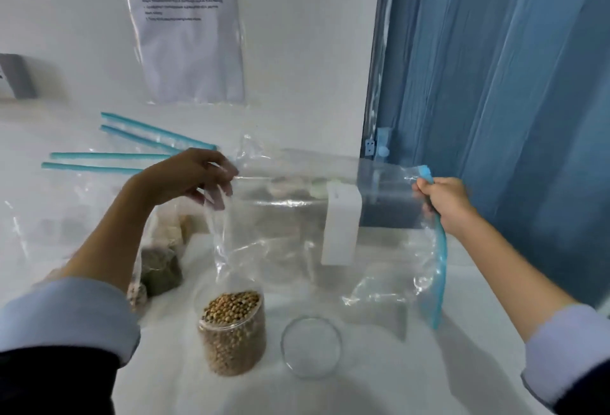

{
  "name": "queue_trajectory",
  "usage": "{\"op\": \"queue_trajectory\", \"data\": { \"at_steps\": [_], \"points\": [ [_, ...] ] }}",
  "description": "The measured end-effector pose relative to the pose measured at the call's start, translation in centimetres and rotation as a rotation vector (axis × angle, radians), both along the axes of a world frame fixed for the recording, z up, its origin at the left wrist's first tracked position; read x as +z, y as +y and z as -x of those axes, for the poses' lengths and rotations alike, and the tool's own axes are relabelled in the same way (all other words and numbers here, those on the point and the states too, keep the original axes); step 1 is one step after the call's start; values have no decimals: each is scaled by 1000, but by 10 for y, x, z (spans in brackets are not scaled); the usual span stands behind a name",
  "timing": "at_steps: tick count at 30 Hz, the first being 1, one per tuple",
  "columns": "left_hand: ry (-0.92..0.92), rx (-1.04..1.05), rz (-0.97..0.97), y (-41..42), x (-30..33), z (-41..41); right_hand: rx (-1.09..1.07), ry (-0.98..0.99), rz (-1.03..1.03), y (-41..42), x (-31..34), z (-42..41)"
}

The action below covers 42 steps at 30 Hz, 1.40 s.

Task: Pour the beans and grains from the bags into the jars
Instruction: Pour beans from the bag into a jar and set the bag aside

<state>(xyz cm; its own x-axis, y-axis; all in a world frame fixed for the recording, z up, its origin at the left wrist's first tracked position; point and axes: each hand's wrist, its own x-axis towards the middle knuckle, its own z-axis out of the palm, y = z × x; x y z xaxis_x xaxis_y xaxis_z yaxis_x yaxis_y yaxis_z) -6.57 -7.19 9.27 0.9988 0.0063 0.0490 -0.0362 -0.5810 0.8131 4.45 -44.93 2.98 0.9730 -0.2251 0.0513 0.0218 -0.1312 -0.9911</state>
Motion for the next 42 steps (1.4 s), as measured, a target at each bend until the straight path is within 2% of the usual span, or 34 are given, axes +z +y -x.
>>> {"op": "queue_trajectory", "data": {
  "at_steps": [3,6,9,12,15,17,19,21,25,28,31,34,36,42],
  "points": [
    [100,-1,-105,-50,-11,-14,76,63,135,-54,-12,-9],
    [-45,81,-166,-92,-26,-34,257,109,270,-92,-29,-14],
    [-231,104,-205,-146,-46,-46,383,130,494,-108,-44,-21],
    [-299,8,-319,-208,-81,-50,483,115,644,-106,-56,-31],
    [-311,-147,-452,-260,-131,-55,604,8,753,-93,-67,-36],
    [-301,-244,-561,-283,-161,-59,661,-62,762,-85,-73,-37],
    [-237,-313,-668,-295,-187,-64,691,-12,720,-80,-81,-40],
    [-100,-351,-746,-297,-211,-67,629,33,674,-80,-94,-49],
    [128,-336,-800,-295,-241,-65,339,-53,672,-89,-109,-64],
    [203,-276,-853,-300,-245,-61,305,-86,691,-93,-121,-74],
    [181,-200,-917,-310,-237,-62,255,-139,783,-92,-129,-79],
    [162,-145,-980,-318,-230,-63,338,-95,1041,-91,-137,-83],
    [182,-142,-991,-321,-231,-65,343,-68,1129,-92,-143,-84],
    [104,-182,-943,-322,-236,-73,298,-19,1072,-109,-165,-90]
  ]
}}
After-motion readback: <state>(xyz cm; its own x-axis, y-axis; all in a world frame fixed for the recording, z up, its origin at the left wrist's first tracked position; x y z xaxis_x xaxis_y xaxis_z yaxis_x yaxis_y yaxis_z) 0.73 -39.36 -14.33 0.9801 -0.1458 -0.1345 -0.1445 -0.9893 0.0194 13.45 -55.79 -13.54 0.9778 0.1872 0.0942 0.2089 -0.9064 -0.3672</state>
